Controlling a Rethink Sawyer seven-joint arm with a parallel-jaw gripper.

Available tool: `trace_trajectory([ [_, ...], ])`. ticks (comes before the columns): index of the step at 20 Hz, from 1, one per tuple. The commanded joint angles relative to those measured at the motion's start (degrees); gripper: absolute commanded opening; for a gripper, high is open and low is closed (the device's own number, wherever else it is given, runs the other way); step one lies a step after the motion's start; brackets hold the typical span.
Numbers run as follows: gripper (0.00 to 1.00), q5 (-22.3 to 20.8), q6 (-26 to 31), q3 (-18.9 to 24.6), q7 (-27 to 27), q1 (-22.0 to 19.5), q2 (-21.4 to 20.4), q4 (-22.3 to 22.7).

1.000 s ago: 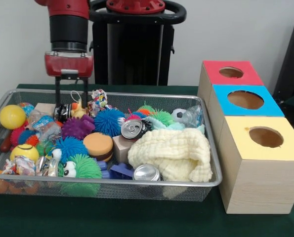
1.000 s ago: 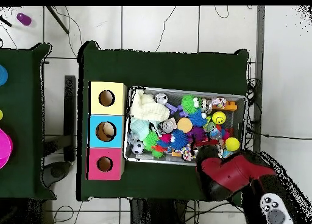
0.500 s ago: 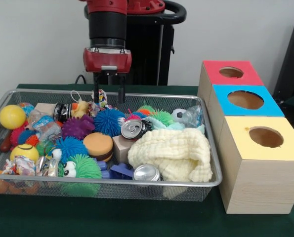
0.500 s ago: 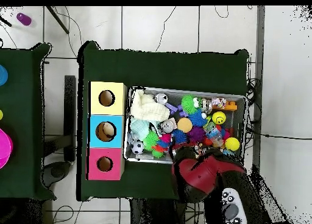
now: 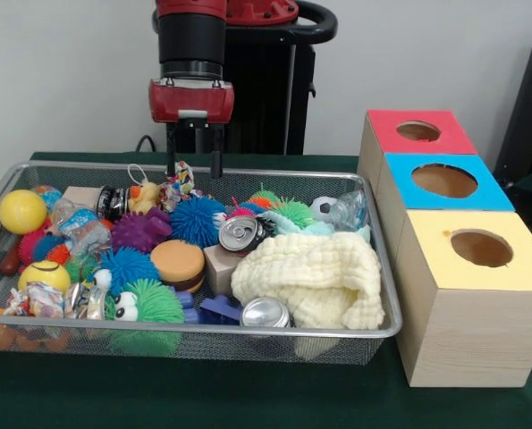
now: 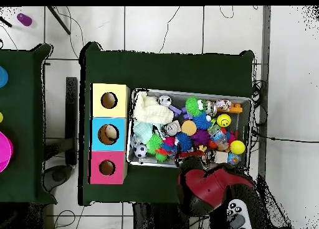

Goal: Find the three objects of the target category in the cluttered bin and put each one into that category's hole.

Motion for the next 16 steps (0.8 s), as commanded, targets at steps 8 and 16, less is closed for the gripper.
trace_trajectory([
  [8,1.00,0.9,-3.4,-3.0,0.2,-1.4,2.3,-2.6],
  [16,1.00,3.1,-5.9,-5.6,-1.0,0.0,3.6,-2.6],
])
